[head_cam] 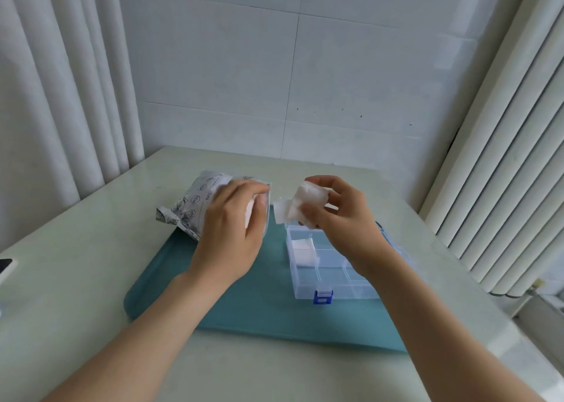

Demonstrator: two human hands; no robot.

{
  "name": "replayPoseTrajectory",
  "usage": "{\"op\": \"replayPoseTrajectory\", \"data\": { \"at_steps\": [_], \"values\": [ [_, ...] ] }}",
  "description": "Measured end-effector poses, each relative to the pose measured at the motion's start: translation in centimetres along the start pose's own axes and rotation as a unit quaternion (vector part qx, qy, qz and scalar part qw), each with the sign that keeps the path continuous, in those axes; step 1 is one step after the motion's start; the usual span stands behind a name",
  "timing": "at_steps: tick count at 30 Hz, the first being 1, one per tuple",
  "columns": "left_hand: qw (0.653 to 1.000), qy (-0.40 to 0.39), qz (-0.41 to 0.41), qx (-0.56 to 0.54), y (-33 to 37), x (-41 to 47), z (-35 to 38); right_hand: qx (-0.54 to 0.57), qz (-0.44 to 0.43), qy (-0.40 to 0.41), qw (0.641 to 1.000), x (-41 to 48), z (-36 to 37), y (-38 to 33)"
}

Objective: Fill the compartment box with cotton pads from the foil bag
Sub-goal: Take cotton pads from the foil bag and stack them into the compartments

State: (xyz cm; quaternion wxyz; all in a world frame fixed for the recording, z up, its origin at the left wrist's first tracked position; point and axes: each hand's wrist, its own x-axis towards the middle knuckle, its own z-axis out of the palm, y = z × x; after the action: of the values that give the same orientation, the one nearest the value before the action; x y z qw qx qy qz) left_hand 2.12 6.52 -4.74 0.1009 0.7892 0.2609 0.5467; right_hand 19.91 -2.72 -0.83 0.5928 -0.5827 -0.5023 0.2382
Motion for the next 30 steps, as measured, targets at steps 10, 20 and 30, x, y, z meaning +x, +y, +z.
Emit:
{"op": "replayPoseTrajectory", "data": {
  "at_steps": [10, 20, 30],
  "values": [
    [0.898, -0.157, -0.283, -0.299, 2.8, -0.7, 1.1, 0.03, -0.03, -0.033, 0.999, -1.6, -0.8, 1.5],
    [0.836, -0.145, -0.366, -0.382, 2.7, -0.7, 0.9, 0.009, -0.034, 0.035, 0.999, -1.4, -0.1, 2.3],
    [0.844, -0.179, -0.324, -0.389, 2.7, -0.5, 0.5, -0.003, -0.028, 0.022, 0.999, -1.8, -0.1, 1.4]
  ]
}}
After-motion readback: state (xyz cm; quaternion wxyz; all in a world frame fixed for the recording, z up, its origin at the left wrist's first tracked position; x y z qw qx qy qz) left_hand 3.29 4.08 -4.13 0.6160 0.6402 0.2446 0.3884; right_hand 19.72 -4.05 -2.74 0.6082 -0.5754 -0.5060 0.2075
